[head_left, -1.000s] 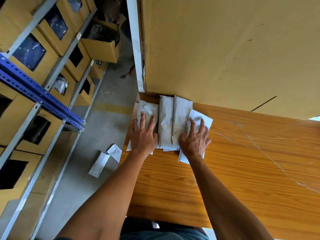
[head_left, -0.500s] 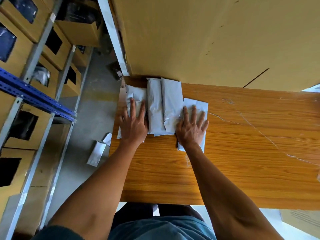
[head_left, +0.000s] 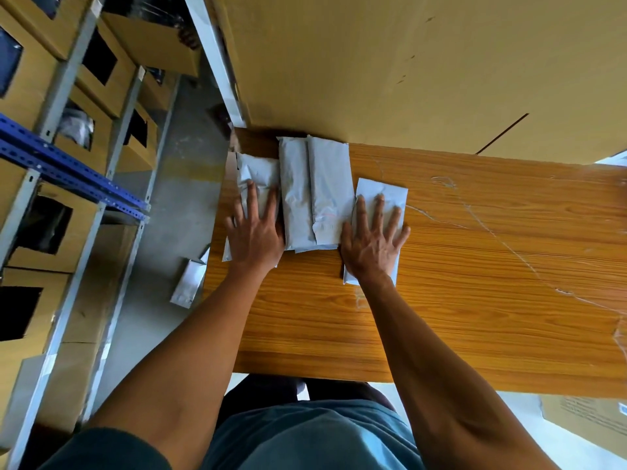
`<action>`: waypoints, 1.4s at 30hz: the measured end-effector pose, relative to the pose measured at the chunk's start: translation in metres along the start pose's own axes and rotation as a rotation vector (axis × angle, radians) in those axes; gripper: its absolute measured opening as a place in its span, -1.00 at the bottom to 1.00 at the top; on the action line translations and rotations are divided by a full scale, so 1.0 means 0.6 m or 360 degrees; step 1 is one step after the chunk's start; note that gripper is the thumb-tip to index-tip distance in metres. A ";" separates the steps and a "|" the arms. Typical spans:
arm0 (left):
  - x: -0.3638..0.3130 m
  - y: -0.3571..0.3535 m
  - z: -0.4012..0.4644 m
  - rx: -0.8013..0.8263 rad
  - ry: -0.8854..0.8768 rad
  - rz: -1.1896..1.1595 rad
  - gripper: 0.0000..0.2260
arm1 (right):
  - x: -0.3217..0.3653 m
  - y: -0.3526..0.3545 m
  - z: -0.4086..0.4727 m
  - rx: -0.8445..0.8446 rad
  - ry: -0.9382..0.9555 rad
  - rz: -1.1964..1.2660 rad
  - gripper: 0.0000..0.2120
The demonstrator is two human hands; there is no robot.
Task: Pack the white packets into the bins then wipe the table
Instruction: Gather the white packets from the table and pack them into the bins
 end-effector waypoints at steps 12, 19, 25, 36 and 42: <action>-0.008 -0.001 0.000 0.0005 0.0002 0.0087 -0.23 | 0.000 -0.009 0.020 0.0010 0.0069 -0.0045 -0.38; -0.006 -0.005 0.004 0.0080 0.0014 0.0108 -0.27 | -0.004 -0.004 0.018 0.0000 0.0118 0.0003 -0.37; 0.000 0.007 -0.004 0.0112 0.0052 -0.0016 -0.34 | -0.013 0.010 -0.011 0.0010 -0.0180 -0.0032 -0.16; 0.007 0.015 -0.060 -0.0111 0.0239 -0.0262 -0.45 | -0.029 0.038 -0.034 -0.0033 -0.0102 -0.0035 -0.28; -0.012 0.050 -0.071 -0.0275 0.0166 -0.0316 -0.43 | -0.033 0.065 -0.071 -0.0039 -0.0075 0.0053 -0.31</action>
Point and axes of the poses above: each hand's wrist, its own z-axis towards the middle knuckle, its own y-axis out of the back of the hand, x = y × z, the point moved 1 cm from there along z, towards the middle knuckle, and after that the axes turned 6 degrees about -x, right-handed, at the moved point
